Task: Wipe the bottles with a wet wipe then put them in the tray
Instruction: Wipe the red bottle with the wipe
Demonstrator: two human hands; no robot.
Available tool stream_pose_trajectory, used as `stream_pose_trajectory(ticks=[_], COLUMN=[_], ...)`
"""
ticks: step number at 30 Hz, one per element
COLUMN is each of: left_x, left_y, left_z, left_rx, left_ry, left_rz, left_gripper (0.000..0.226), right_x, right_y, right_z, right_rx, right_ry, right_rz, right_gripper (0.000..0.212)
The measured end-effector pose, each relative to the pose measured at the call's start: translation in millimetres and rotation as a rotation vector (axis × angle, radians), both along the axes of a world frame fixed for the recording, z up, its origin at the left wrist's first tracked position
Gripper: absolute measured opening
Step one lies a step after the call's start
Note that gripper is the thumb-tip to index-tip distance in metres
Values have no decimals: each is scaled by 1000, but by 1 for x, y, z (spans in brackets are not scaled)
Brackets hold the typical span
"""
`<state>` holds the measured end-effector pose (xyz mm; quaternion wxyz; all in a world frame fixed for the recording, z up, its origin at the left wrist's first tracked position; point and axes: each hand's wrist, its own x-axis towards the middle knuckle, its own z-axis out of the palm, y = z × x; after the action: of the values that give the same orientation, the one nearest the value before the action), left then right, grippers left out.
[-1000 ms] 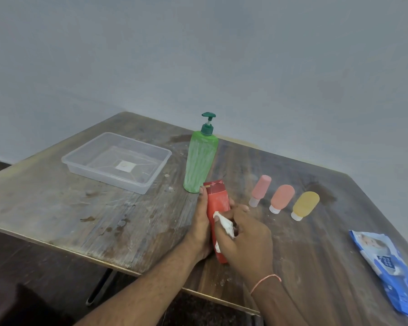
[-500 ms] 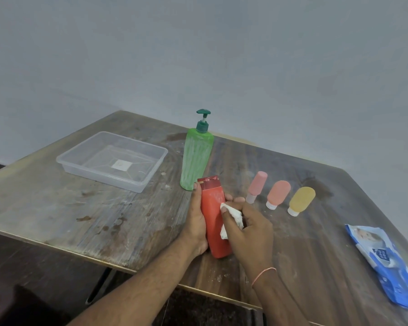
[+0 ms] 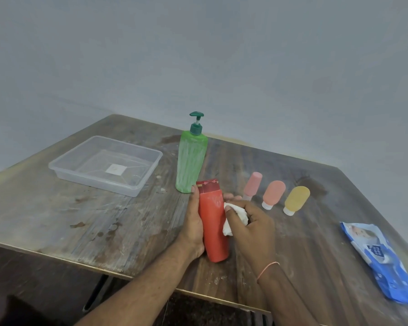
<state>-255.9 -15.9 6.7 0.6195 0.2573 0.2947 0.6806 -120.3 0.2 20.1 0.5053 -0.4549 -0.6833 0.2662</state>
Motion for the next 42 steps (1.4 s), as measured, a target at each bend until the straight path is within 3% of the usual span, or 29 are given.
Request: stream_pose_trajectory(ticks=[5,9,12,16,19,22,27,30,35,39,42], left_x=[-2,0,1,1,2,0,3,1,2,1,1], left_y=[-1,-2,-5,-5,-6,-6,-6,-4,-2,0,1], left_z=[2,3,5,8,8,7,8,4,2,-2,-2], left_rx=[4,-34,-35,-63,-59,-58,-57,-64,-77,-53,-49], left_ry=[13,5,-21,-20,-26,-49,-52,-97,-92,-148,-133], left_rz=[-39,-5,2,1,-2,23,10,36,31,32,4], left_gripper=[106,97,89,92,91,90,89,85,84,76,77], right_x=[-7,-8,-14,-8,-12,-11,-14,-16,-17,-23,-18], right_y=[-5,2,-2,5,7,1,5,-1,6,-1,4], right_z=[4,13,19,18,20,18,27,23,28,25,29], right_rx=[74,55,126,65,137,185,258,357,339,427,426], right_ry=[9,-17,-39,-45,-87,-95,-162,-229,-237,-348,-365], right_rz=[139,44,130,73,12,151,56,206,66,215,159], right_gripper=[8,6,1,5,17,11,26,16,13,15,10])
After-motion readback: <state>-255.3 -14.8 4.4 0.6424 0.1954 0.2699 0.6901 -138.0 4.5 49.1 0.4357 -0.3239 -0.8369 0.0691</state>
